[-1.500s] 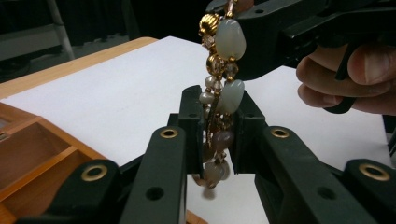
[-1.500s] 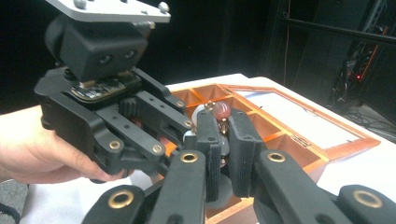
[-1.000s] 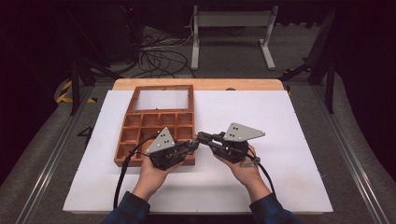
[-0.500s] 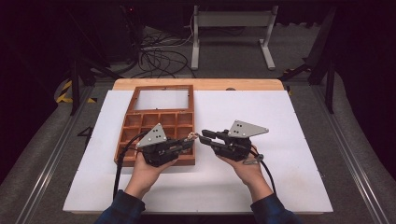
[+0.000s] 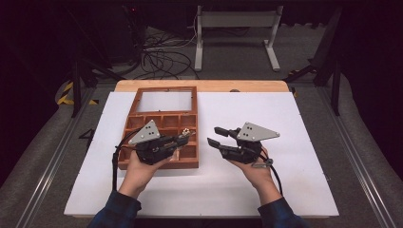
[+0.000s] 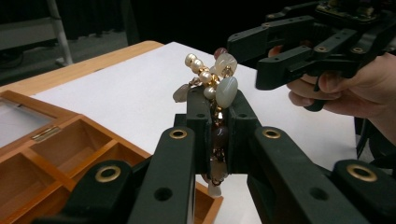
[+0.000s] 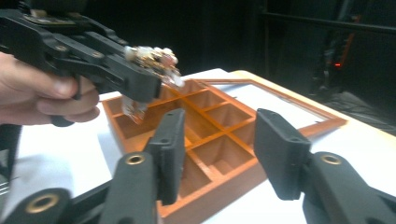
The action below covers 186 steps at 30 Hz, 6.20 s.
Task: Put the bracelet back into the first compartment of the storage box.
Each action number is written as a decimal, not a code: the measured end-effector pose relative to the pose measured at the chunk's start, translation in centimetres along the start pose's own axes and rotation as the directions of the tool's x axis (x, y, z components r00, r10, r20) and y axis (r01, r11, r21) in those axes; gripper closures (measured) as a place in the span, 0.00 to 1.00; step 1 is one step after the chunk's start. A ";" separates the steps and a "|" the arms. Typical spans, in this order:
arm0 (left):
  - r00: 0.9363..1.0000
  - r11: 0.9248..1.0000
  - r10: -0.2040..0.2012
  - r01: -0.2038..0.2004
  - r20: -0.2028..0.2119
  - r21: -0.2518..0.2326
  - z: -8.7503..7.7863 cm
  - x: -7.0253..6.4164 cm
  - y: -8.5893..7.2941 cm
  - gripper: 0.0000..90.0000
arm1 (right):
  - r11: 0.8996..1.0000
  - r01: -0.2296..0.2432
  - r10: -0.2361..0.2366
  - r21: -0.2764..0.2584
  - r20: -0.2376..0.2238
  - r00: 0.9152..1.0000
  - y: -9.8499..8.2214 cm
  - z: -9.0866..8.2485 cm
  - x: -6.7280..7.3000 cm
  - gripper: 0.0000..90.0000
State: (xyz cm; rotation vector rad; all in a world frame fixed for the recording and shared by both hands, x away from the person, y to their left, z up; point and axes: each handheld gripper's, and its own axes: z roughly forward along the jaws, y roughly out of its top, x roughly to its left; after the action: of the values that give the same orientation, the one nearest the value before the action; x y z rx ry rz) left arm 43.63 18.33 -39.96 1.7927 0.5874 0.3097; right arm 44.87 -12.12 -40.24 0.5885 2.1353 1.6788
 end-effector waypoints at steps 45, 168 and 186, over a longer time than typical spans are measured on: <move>0.976 0.999 -0.036 0.040 -0.216 0.014 -3.3 6.4 0.3 0.92 | 0.998 -0.058 0.064 -0.031 0.220 0.973 -3.3 -6.3 -3.3 0.17; 0.904 0.995 -0.094 0.067 -0.417 -0.079 -6.6 8.7 -1.6 0.19 | 0.994 -0.070 0.090 -0.079 0.279 0.956 -3.4 -8.3 -4.8 0.16; 0.905 0.993 -0.074 0.029 -0.419 -0.112 -7.1 6.8 -2.3 0.09 | 0.994 -0.081 0.099 -0.074 0.286 0.953 -3.8 -8.6 -5.3 0.08</move>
State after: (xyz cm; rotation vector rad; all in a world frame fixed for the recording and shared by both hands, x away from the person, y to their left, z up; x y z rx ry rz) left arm 45.32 28.30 -40.65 1.6121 0.9054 0.6920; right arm 44.52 -22.79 -41.85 0.8666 1.8681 1.5861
